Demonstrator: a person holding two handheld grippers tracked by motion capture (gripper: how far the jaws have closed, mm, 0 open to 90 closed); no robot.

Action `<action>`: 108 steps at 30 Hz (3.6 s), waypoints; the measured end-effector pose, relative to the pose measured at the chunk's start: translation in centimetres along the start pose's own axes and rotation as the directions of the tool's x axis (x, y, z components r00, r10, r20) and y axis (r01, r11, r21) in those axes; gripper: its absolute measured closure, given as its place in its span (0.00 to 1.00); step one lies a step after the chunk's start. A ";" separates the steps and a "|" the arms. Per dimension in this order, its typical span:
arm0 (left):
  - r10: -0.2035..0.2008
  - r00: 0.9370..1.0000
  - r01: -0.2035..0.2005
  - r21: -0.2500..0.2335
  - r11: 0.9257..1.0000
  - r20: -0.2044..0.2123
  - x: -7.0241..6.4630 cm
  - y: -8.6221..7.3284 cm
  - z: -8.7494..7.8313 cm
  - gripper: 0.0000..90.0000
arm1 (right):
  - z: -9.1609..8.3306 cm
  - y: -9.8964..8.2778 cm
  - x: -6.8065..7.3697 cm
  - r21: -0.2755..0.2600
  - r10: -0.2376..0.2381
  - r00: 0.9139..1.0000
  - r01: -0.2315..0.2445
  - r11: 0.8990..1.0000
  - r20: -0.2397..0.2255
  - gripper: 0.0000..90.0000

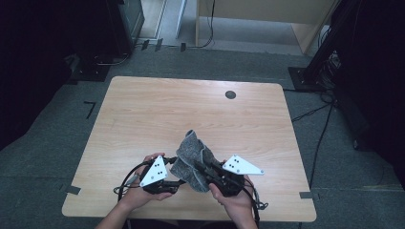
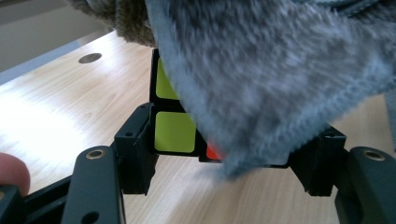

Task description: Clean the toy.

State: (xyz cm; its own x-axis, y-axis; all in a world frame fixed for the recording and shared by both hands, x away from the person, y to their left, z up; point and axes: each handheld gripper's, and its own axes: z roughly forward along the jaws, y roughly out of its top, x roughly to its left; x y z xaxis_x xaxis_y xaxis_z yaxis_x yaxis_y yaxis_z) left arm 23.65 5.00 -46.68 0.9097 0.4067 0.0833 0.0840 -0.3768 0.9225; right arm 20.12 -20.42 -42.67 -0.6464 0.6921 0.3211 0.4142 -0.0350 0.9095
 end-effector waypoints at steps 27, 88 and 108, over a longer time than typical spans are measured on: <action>-0.090 0.996 0.091 -0.070 0.993 0.018 1.2 0.1 -0.9 0.38 | -0.2 -0.5 -0.6 0.010 0.086 0.995 -0.086 0.996 -0.059 0.87; -0.136 0.976 0.167 -0.186 0.968 0.167 1.5 0.5 -2.0 0.38 | 0.9 -2.7 -2.1 -0.058 0.292 0.947 -0.302 0.952 -0.133 0.87; -0.158 0.974 0.189 -0.201 0.961 0.161 1.8 0.6 -2.2 0.38 | 0.7 -2.1 -2.1 -0.022 0.268 0.952 -0.274 0.962 -0.145 0.87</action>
State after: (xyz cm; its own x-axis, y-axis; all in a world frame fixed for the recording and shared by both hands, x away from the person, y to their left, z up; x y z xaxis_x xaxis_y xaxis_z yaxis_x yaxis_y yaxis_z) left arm 24.42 7.32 -45.15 0.9386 0.3215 -0.1253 0.1709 -0.1176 0.9782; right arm 20.99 -21.28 -45.44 -0.5978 0.5450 0.5879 0.5615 -0.2388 0.7923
